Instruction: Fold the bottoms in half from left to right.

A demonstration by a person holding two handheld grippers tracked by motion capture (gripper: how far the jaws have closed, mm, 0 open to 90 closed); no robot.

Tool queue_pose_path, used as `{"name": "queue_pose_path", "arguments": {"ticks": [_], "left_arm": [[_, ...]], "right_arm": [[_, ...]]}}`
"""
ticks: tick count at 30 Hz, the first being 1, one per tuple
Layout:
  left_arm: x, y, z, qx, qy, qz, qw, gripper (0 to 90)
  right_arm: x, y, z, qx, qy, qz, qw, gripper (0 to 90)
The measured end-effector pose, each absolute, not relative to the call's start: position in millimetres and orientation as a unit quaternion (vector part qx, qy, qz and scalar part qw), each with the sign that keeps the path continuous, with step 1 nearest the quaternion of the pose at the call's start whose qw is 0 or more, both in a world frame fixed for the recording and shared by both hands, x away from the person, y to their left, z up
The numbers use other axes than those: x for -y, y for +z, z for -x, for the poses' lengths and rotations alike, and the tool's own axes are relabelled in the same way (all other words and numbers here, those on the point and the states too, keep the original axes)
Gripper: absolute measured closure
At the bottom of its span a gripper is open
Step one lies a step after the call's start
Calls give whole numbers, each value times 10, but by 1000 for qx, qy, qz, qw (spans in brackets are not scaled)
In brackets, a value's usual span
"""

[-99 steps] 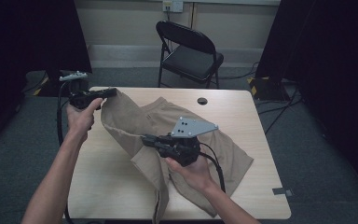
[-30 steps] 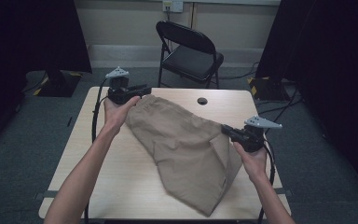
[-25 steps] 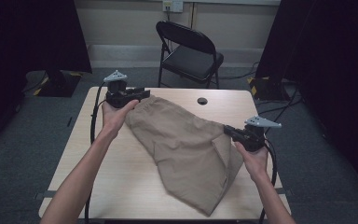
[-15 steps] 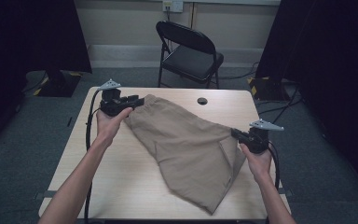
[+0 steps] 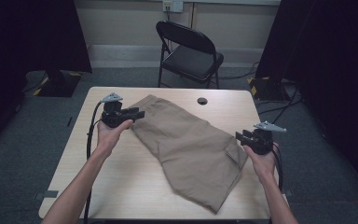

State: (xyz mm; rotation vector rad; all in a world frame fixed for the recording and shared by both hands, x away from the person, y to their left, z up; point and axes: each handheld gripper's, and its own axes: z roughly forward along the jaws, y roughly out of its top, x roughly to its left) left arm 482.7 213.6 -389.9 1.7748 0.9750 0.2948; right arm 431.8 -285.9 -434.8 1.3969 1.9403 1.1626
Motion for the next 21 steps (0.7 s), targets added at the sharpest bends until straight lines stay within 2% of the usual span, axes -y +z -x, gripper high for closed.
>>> {"name": "queue_pose_path", "arguments": {"ticks": [7, 13, 21], "left_arm": [[-2095, -4091, -4744, -410, 104, -746, 515, 600], [-2049, -4292, -4637, -403, 89, -764, 496, 604], [-1775, -4700, -4725, -404, 46, -790, 459, 674]], "right_arm": [[2695, -4366, -4223, -734, 433, -475, 221, 585], [2377, -4516, -4241, -778, 427, -423, 184, 619], [2209, -4716, -4296, -800, 401, -415, 166, 622]]}}
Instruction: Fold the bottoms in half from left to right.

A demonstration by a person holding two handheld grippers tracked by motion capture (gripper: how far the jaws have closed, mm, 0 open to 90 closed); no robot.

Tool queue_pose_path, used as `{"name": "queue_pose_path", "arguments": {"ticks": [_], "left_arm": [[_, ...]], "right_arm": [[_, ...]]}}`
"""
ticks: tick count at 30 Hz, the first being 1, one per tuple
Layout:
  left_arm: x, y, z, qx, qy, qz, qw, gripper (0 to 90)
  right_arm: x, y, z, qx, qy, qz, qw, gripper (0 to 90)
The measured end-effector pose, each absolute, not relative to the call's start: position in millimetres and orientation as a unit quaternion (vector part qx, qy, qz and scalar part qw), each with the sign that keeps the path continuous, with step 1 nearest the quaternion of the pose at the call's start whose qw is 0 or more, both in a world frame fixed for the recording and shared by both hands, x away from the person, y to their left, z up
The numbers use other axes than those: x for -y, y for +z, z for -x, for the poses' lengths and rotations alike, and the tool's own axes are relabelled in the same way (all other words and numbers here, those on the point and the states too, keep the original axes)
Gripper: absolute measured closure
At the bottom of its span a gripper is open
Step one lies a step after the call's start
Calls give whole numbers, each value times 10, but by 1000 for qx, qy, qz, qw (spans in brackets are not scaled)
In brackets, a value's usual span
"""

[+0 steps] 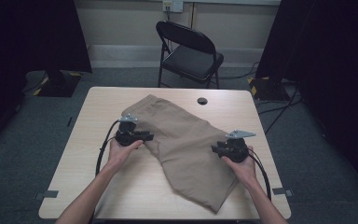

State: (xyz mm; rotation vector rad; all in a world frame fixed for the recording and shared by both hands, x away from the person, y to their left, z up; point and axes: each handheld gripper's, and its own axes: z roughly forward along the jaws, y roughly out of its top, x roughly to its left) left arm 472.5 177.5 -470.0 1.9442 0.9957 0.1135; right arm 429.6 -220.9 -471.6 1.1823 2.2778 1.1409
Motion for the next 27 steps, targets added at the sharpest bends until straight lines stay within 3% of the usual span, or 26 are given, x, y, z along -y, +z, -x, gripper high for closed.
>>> {"name": "queue_pose_path", "arguments": {"ticks": [4, 9, 12, 18, 24, 27], "left_arm": [[-1644, -4896, -4690, -394, 23, -815, 424, 656], [-1663, -4928, -4690, -395, 43, -820, 412, 655], [-1722, -4946, -4718, -401, 41, -814, 419, 667], [-1804, -4944, -4755, -403, 88, -815, 406, 659], [-2008, -4955, -4820, -433, 111, -796, 407, 632], [-2091, -4929, -4816, -449, 107, -786, 412, 617]], "right_arm": [[2158, -4784, -4277, -812, 386, -407, 161, 625], [2074, -4869, -4231, -829, 371, -392, 148, 635], [2017, -4915, -4183, -836, 362, -385, 148, 627], [1865, -4921, -4105, -844, 371, -365, 133, 630], [1502, -4912, -3951, -859, 381, -330, 92, 628], [1346, -4871, -3910, -864, 379, -318, 95, 620]]}}
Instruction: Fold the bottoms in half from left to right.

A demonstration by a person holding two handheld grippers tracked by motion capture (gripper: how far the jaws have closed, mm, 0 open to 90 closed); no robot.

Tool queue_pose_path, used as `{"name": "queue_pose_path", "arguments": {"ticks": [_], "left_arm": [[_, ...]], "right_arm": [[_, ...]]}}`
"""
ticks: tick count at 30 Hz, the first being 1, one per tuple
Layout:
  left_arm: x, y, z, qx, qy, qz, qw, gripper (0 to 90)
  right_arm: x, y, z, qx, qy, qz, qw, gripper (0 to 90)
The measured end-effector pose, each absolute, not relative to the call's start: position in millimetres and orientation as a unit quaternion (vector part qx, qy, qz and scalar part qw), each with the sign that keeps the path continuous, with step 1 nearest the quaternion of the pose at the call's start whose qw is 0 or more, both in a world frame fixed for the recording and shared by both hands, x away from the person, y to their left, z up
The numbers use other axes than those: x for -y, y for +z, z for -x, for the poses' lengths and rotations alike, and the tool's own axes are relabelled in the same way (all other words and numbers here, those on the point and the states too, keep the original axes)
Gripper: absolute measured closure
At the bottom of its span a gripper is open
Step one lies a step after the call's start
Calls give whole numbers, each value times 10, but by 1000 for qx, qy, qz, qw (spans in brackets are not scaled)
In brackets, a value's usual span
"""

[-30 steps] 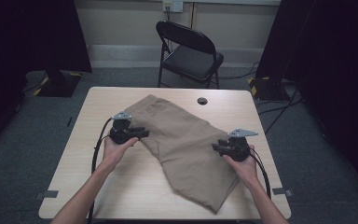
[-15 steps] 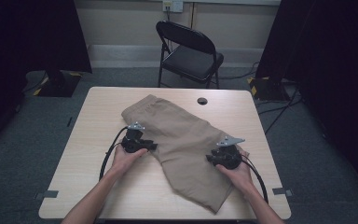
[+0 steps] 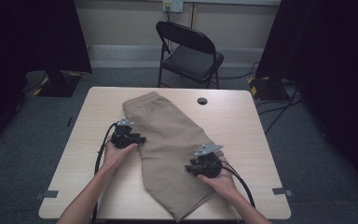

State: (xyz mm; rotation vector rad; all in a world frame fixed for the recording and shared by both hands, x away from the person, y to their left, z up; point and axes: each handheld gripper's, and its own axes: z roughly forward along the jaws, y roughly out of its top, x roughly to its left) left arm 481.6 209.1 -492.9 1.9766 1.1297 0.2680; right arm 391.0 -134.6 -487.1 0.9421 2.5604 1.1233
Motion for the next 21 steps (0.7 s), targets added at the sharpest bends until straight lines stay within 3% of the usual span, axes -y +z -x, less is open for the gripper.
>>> {"name": "queue_pose_path", "arguments": {"ticks": [10, 14, 21], "left_arm": [[-1986, -4607, -4351, -376, 64, -808, 448, 638], [-1913, -4662, -4204, -358, 53, -824, 437, 629], [-1852, -4851, -4299, -369, 50, -835, 405, 629]], "right_arm": [[1875, -4537, -3820, -813, 429, -372, 130, 579], [2097, -4495, -3718, -801, 431, -389, 144, 545], [2117, -4602, -3655, -811, 416, -390, 135, 468]]}}
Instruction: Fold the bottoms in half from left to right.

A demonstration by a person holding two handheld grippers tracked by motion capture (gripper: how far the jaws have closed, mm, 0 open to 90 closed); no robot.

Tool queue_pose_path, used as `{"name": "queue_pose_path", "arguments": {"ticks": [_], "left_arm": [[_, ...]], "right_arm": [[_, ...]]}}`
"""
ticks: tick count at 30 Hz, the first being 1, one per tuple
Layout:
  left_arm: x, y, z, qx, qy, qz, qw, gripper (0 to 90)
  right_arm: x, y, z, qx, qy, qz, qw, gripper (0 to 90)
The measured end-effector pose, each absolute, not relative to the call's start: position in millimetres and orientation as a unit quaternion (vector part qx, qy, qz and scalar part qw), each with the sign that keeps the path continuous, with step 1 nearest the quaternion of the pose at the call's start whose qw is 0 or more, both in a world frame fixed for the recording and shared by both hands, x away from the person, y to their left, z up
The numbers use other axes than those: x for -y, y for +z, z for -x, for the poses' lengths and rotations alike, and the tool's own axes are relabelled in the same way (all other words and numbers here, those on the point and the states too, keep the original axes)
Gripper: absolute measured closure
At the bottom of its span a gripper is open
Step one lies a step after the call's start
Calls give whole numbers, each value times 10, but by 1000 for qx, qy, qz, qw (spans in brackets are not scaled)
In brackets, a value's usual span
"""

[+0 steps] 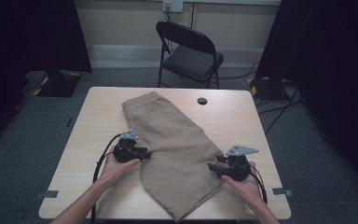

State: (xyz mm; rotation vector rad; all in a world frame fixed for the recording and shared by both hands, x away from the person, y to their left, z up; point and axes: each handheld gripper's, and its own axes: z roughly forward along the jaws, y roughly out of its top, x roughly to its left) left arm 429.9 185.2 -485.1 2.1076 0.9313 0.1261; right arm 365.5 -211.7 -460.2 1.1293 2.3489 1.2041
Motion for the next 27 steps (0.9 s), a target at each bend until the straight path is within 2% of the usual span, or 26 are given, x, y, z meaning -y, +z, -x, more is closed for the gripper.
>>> {"name": "queue_pose_path", "arguments": {"ticks": [4, 5, 6, 9, 13, 22, 27], "left_arm": [[-1838, -4896, -4322, -373, 52, -834, 403, 629], [-1834, -4899, -4320, -372, 55, -835, 402, 628], [-1833, -4901, -4321, -373, 57, -835, 401, 628], [-1844, -4910, -4337, -371, 61, -838, 396, 628], [-1864, -4913, -4373, -380, 69, -833, 395, 629], [-1902, -4917, -4399, -391, 80, -828, 394, 628], [-1892, -4915, -4392, -389, 81, -829, 392, 611]], "right_arm": [[2062, -4665, -3633, -824, 396, -383, 134, 455], [2056, -4673, -3625, -827, 387, -382, 142, 486], [2064, -4679, -3620, -831, 378, -381, 147, 578], [2123, -4673, -3618, -826, 377, -390, 154, 735], [2236, -4623, -3600, -809, 394, -408, 154, 817], [2476, -4640, -3495, -799, 382, -438, 155, 863], [2583, -4656, -3412, -796, 371, -453, 153, 807]]}}
